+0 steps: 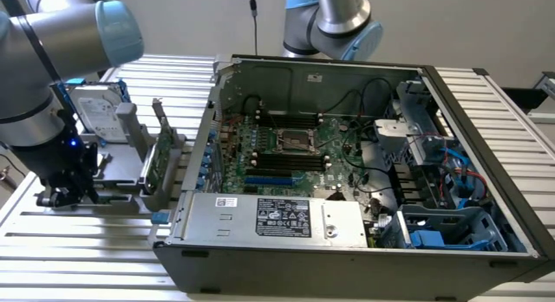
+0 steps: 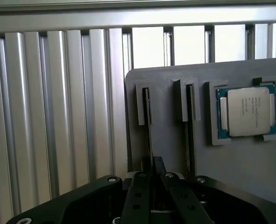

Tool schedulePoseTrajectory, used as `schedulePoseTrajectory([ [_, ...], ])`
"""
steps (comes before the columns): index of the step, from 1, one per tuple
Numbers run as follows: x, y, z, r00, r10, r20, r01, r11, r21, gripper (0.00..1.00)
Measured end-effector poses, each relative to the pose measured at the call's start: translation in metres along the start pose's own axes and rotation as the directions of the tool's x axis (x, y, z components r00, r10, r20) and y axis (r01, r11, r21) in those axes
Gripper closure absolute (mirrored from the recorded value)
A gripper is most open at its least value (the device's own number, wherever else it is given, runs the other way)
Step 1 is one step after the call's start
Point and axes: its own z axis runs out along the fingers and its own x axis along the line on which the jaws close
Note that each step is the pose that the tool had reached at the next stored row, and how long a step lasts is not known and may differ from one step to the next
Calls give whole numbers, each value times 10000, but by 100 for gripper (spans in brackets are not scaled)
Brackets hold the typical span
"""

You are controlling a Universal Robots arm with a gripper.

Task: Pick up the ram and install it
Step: 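Pick up the ram and move it above insertion slot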

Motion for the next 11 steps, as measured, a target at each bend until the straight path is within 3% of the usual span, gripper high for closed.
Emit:
schedulePoseTrajectory([
  [7, -1, 3, -101, 10000, 18, 1, -18, 10000, 1, 86],
  [11, -2, 6, -225, 10000, 19, 3, -19, 10000, 1, 86],
])
